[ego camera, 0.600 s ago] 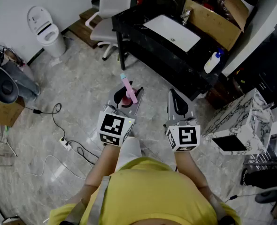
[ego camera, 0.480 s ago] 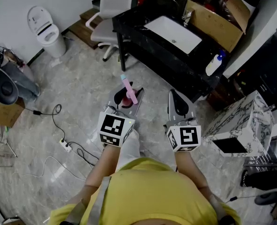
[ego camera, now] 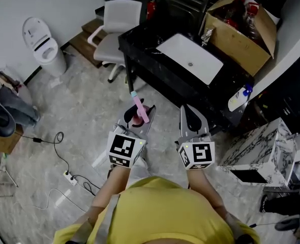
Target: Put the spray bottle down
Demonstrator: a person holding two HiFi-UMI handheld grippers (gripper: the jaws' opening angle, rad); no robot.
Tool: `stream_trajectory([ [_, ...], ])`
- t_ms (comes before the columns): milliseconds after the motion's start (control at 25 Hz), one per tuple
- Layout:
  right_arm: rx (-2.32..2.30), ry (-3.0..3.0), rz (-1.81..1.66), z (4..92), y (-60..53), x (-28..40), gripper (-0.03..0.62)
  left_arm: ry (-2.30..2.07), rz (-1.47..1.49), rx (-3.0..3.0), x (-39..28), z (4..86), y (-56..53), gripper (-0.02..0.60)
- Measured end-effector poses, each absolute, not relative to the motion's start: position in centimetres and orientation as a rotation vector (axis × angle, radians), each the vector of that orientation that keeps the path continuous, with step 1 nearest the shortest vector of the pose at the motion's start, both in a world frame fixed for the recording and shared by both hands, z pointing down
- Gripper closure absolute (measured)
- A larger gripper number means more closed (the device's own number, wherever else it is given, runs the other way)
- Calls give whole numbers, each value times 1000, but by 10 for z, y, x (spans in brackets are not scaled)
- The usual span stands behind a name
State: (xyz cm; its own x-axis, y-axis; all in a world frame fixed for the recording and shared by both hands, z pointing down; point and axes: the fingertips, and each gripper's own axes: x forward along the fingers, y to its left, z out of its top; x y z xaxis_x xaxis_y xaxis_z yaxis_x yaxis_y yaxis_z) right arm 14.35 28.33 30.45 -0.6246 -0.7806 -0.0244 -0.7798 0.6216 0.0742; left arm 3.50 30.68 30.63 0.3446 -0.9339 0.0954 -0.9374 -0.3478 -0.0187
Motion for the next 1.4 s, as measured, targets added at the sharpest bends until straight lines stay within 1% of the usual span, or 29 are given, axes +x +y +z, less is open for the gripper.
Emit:
stream_trajectory([
  [360, 1418, -2787, -98, 306, 156, 95, 595, -1731, 111, 2594, -13, 306, 181, 422],
  [680, 1446, -2764, -76, 317, 102, 63, 595, -1684, 114, 2625, -46, 315, 120, 422],
  [1080, 1417, -2769, -36, 329, 41, 37, 595, -1630, 108, 2588, -66, 332, 66, 422],
  [1400, 1390, -2819, -89, 327, -61, 14, 595, -1641, 58, 2612, -82, 336, -38, 422],
])
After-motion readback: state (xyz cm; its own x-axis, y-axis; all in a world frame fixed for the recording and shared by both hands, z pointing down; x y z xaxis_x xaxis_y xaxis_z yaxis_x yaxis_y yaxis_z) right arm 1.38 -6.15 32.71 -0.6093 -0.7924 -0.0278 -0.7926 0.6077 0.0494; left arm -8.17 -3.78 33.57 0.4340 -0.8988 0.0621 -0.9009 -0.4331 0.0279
